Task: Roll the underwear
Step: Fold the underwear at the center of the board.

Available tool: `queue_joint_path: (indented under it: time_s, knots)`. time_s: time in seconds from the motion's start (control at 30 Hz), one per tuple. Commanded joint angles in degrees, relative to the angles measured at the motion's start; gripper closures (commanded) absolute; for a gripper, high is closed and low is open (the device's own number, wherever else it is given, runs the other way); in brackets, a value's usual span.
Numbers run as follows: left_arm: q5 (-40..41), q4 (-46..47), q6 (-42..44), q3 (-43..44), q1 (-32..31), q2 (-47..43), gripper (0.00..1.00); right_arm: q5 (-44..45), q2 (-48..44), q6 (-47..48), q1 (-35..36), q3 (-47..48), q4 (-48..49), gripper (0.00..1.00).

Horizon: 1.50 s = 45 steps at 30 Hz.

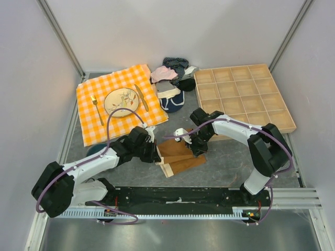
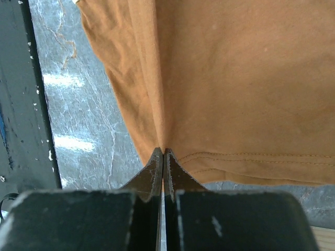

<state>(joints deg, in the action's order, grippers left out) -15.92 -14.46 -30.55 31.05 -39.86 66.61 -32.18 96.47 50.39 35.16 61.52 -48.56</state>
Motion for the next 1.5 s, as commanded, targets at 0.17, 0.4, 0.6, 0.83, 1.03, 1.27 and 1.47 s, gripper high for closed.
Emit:
queue_joint_path:
  time_s: [0.17, 0.4, 0.6, 0.83, 1.03, 1.27, 1.47]
  knots:
    - [-2.1, 2.5, -4.1, -1.1, -0.7, -2.8, 0.97, 0.8, 2.1, 0.9, 0.4, -0.7, 0.0, 0.98]
    - [-4.1, 5.9, -6.2, -2.6, -0.7, -3.8, 0.97, 0.3, -0.8, 0.8, 0.1, 0.2, 0.4, 0.98]
    - [-3.9, 8.3, -7.5, -3.0, -0.7, -4.6, 0.97, 3.4, -4.2, -0.8, -1.1, 3.1, 2.3, 0.99]
    - [-5.3, 11.1, -8.1, -2.8, -0.7, -4.1, 0.97, 5.0, -5.5, -0.3, -3.4, 5.9, 2.0, 0.98]
    - [-8.2, 13.7, -8.7, -3.2, -1.4, -1.6, 0.96, 4.9, -5.4, 3.2, -3.6, 4.0, -0.5, 0.96]
    - [-10.4, 18.1, -9.5, -4.2, -2.9, 3.1, 0.94, 4.9, -5.1, 5.9, -4.3, 1.2, -1.5, 0.95]
    - [-10.8, 22.2, -11.3, -5.7, -4.4, 6.9, 0.92, 4.8, -4.1, 6.9, -4.5, 0.0, -1.9, 0.94]
